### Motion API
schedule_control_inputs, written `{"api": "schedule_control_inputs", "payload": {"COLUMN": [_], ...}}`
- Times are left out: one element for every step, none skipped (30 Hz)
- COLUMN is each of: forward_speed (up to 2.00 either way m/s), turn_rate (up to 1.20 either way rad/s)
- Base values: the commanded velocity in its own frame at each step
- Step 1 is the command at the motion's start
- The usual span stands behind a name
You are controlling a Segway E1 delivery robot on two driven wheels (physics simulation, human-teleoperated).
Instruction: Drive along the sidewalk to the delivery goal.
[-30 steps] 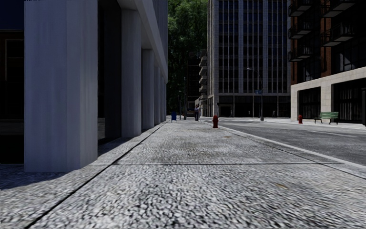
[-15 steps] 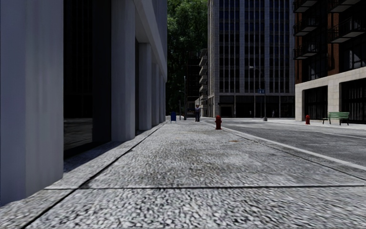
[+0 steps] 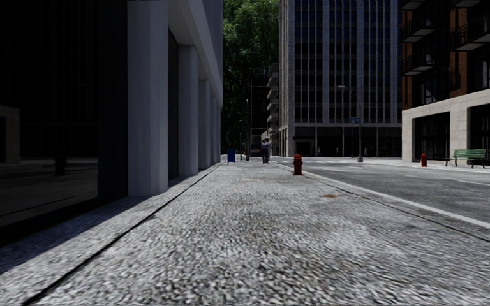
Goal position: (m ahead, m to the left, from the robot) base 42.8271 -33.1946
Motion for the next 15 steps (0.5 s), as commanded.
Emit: {"api": "schedule_control_inputs", "payload": {"forward_speed": [2.00, 2.00, 2.00, 2.00, 2.00, 2.00, 2.00, 2.00, 2.00, 2.00, 2.00, 2.00, 2.00, 2.00, 2.00], "turn_rate": [0.00, 0.00, 0.00, 0.00, 0.00, 0.00, 0.00, 0.00, 0.00, 0.00, 0.00, 0.00, 0.00, 0.00, 0.00]}}
